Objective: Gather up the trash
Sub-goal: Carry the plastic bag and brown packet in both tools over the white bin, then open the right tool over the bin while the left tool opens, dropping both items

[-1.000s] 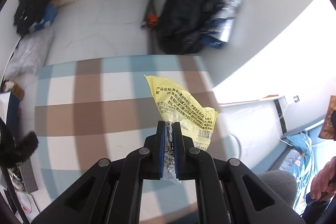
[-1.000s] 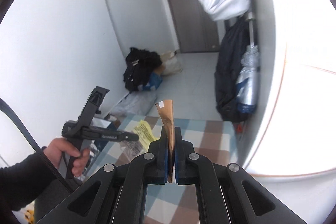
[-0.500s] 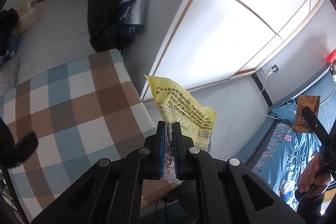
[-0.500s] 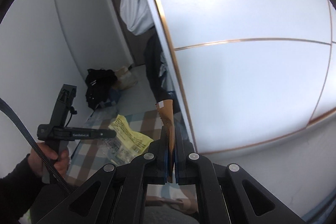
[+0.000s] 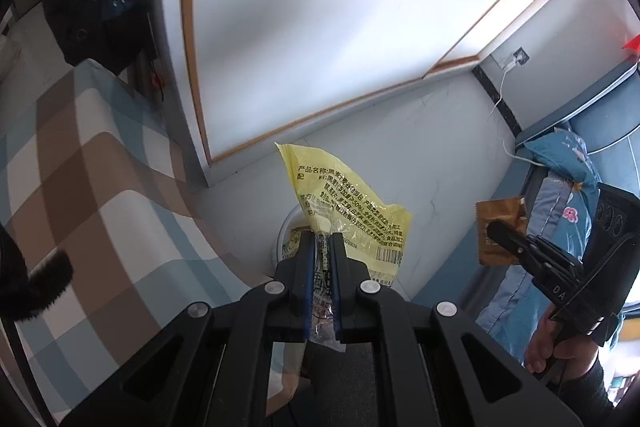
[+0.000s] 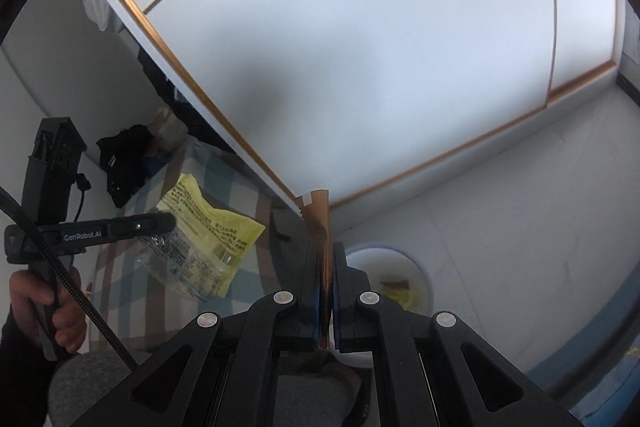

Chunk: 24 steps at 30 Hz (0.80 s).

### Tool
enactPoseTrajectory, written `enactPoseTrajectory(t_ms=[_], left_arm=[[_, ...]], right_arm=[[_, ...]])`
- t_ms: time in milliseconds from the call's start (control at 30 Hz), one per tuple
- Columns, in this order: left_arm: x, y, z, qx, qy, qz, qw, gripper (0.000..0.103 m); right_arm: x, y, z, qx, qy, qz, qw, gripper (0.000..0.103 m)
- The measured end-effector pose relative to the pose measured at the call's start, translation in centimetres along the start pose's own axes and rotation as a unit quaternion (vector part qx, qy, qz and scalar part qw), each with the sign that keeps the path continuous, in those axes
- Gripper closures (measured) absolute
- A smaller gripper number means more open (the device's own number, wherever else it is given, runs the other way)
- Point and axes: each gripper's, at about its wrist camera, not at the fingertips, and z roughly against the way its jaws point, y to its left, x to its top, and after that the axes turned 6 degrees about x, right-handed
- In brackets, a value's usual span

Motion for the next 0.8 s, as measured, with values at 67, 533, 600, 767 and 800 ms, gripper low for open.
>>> enactPoseTrajectory(t_ms=[67,533,600,767,800], left_arm=[[0.4,-0.8,-2.1,0.005,0.026,-0.008,0.9996,0.100],[1.8,-3.5,-10.4,0.043,0.140,-0.037,0.9885,0.100],[2.1,-3.4,-10.7,0.045,0.149,-0.033,0.9872,0.100],[2.3,-4.1,-12.0,0.054,0.168,-0.034,0.9837,0.100],[2.3,-4.2,-12.1,0.057,0.171,-0.035,0.9831,0.100]], right_arm=[[-0.9,-2.0,-1.9,-0.003,0.020,-0.023,1.000,0.100],[-4.5,-8.3,-13.0,0.003,0.128,-0.119,0.985,0.093],[-4.6,-8.6,-13.5,0.003,0.136,-0.122,0.983,0.089],[-5.4,-9.4,-14.3,0.007,0.156,-0.125,0.980,0.088],[-5.6,-9.7,-14.1,0.008,0.158,-0.127,0.979,0.088]])
